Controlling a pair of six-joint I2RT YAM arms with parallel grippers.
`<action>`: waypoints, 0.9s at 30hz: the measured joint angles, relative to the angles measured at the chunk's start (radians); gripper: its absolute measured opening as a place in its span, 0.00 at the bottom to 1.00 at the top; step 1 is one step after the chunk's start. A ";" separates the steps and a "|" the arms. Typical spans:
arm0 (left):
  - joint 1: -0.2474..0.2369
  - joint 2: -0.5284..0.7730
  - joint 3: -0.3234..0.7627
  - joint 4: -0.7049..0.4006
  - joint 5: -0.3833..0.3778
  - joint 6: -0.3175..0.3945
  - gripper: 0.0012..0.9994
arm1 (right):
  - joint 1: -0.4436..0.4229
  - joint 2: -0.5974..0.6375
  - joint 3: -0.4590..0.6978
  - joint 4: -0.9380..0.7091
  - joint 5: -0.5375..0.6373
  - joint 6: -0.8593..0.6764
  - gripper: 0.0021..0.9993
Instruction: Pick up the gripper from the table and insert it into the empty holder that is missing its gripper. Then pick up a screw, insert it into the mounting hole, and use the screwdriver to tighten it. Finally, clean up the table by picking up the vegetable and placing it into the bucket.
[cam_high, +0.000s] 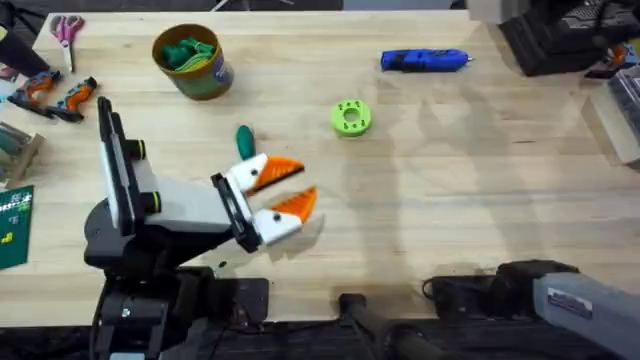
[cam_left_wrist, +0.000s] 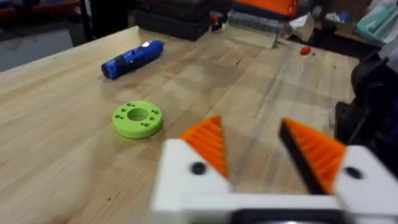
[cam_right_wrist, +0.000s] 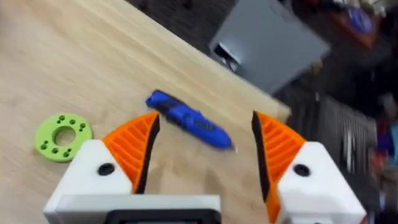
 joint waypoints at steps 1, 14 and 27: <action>0.000 0.000 0.000 0.000 0.000 0.000 0.56 | 0.000 -0.025 0.000 -0.027 0.028 0.039 0.85; 0.000 0.000 0.063 -0.109 -0.249 -0.049 0.99 | 0.000 -0.241 0.000 -0.282 0.189 0.318 0.85; 0.000 0.571 1.009 -1.063 -0.733 -0.069 0.99 | 0.000 -0.223 0.000 -0.302 0.189 0.332 0.99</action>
